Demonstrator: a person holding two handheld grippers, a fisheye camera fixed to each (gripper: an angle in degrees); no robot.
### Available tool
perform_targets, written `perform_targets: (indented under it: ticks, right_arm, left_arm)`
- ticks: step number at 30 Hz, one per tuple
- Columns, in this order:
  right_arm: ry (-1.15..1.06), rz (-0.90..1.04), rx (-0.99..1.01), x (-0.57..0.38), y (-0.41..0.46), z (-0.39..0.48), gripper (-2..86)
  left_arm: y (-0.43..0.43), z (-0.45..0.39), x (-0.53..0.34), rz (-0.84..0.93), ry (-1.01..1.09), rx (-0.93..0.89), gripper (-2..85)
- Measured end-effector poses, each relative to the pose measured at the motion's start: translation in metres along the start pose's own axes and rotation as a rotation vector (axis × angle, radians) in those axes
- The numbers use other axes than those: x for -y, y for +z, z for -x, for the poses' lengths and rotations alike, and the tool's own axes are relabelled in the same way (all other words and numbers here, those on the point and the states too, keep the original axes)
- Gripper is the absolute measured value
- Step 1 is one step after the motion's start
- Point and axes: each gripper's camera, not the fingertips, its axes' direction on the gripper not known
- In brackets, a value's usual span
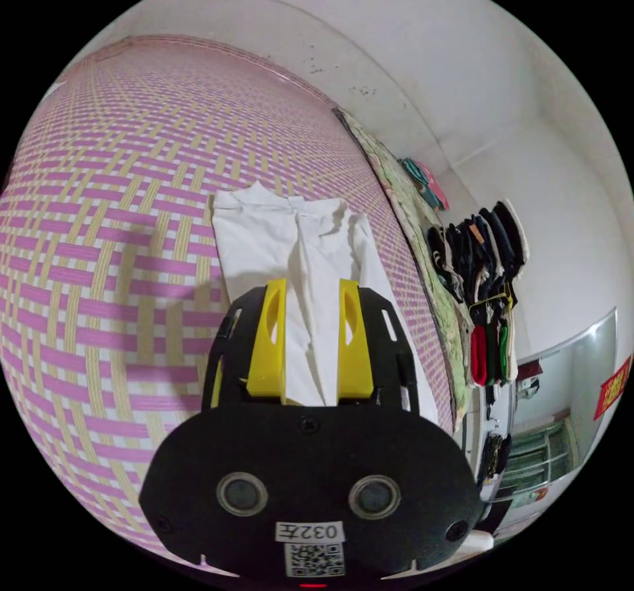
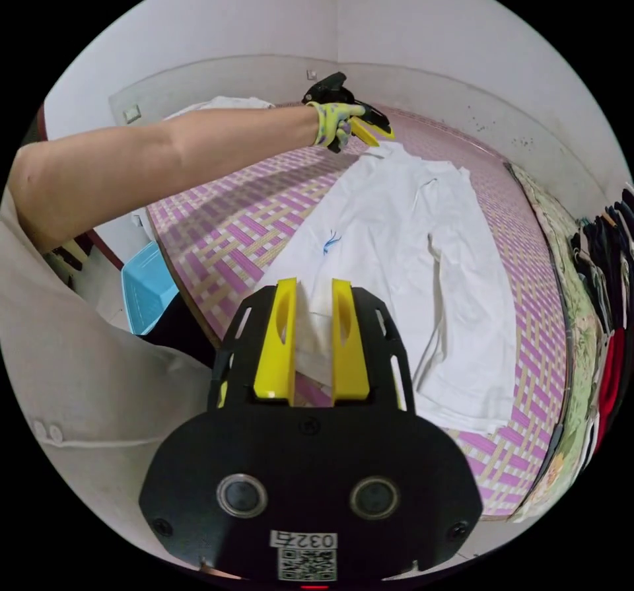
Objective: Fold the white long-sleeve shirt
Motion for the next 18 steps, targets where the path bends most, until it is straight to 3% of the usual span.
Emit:
perform_targets:
  ticks: [7, 14, 18]
  right_arm:
    - [0.054, -0.034, 0.099, -0.011, -0.016, -0.036, 0.4]
    - [0.292, -0.394, 0.230, -0.047, -0.117, -0.153, -0.4]
    - [0.262, -0.433, 0.224, -0.048, -0.144, -0.172, -0.5]
  left_arm:
    - [0.042, 0.005, 0.039, 0.050, 0.017, -0.089, 2.1]
    - [0.015, -0.010, 0.086, 0.097, 0.057, -0.192, -0.8]
    - [-0.001, -0.007, 0.109, 0.173, 0.063, -0.150, -0.8]
